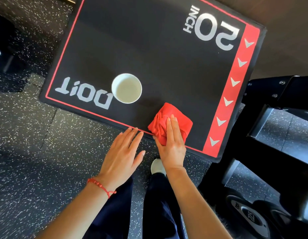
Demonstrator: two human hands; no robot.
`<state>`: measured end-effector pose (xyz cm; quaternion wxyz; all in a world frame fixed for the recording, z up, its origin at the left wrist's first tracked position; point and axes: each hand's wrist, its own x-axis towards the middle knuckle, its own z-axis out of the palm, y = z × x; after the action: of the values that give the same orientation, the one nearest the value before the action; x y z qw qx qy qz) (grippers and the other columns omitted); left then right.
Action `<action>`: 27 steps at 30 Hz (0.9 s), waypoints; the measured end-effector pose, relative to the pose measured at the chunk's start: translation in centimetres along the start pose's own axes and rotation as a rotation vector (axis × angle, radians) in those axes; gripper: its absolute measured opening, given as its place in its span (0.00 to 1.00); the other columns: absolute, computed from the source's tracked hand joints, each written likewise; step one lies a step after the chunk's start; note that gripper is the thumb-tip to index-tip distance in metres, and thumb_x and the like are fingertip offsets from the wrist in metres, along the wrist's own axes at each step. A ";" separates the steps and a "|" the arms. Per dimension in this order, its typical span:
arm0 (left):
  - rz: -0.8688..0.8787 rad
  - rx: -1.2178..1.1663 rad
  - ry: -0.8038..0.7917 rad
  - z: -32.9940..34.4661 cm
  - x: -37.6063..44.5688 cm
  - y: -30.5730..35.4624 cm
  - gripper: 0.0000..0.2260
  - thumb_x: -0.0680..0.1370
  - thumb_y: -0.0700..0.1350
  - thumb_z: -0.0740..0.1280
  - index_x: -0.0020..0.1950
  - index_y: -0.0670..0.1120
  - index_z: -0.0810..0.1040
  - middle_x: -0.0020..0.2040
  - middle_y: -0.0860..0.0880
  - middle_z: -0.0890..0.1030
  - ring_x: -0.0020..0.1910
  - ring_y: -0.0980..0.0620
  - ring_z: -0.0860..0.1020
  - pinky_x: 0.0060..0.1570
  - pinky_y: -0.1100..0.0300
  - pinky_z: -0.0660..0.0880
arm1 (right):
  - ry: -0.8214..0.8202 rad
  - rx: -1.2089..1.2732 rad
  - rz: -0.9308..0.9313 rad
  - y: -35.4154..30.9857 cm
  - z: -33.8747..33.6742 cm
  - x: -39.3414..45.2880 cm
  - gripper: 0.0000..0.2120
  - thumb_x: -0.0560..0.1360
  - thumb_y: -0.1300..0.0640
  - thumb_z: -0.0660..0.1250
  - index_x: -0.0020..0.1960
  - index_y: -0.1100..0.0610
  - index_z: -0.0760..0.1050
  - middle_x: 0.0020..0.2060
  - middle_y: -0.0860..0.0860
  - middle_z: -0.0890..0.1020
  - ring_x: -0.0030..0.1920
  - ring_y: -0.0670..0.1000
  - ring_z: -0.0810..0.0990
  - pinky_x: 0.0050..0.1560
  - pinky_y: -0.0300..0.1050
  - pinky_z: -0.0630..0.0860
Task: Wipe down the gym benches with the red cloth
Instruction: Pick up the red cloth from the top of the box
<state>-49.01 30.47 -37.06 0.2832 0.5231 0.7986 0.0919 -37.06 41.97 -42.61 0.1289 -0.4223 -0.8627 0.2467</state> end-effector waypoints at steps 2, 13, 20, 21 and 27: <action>-0.004 -0.004 0.011 0.0 -0.1 -0.2 0.23 0.78 0.51 0.54 0.66 0.37 0.71 0.64 0.39 0.74 0.65 0.40 0.70 0.61 0.44 0.71 | -0.031 -0.033 -0.026 0.0 0.1 0.0 0.35 0.66 0.57 0.75 0.67 0.63 0.63 0.66 0.60 0.71 0.68 0.54 0.65 0.57 0.53 0.77; -0.036 -0.009 0.038 -0.3 -0.7 -1.0 0.25 0.81 0.54 0.49 0.66 0.38 0.71 0.64 0.39 0.74 0.65 0.40 0.71 0.62 0.45 0.69 | 0.037 -0.048 0.045 -1.2 -1.8 1.3 0.32 0.60 0.64 0.71 0.64 0.57 0.68 0.62 0.55 0.77 0.54 0.53 0.80 0.33 0.43 0.79; -0.033 -0.009 0.065 -1.4 -1.3 -1.2 0.26 0.82 0.56 0.43 0.67 0.40 0.67 0.65 0.40 0.73 0.66 0.41 0.70 0.64 0.46 0.67 | -0.011 0.279 0.469 -3.2 -5.0 3.0 0.21 0.66 0.64 0.70 0.58 0.52 0.76 0.45 0.50 0.83 0.39 0.40 0.78 0.43 0.33 0.74; -0.030 -0.009 0.073 -1.6 -1.4 -1.3 0.27 0.82 0.56 0.43 0.67 0.40 0.67 0.65 0.40 0.73 0.66 0.41 0.70 0.64 0.46 0.67 | 0.000 0.343 0.498 -3.7 -5.4 3.1 0.16 0.67 0.65 0.70 0.52 0.52 0.78 0.37 0.48 0.81 0.33 0.37 0.75 0.38 0.29 0.72; -0.054 0.002 0.097 -3.5 -3.0 -1.8 0.27 0.81 0.55 0.45 0.67 0.39 0.68 0.66 0.39 0.73 0.66 0.40 0.69 0.65 0.47 0.64 | -0.008 0.553 0.583 -7.1 -6.5 2.4 0.11 0.67 0.64 0.70 0.40 0.48 0.76 0.26 0.42 0.74 0.28 0.40 0.66 0.31 0.34 0.68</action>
<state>-51.48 27.52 -33.90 0.2460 0.4965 0.8254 0.1086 -40.41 42.26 -33.30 0.1590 -0.5979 -0.6083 0.4972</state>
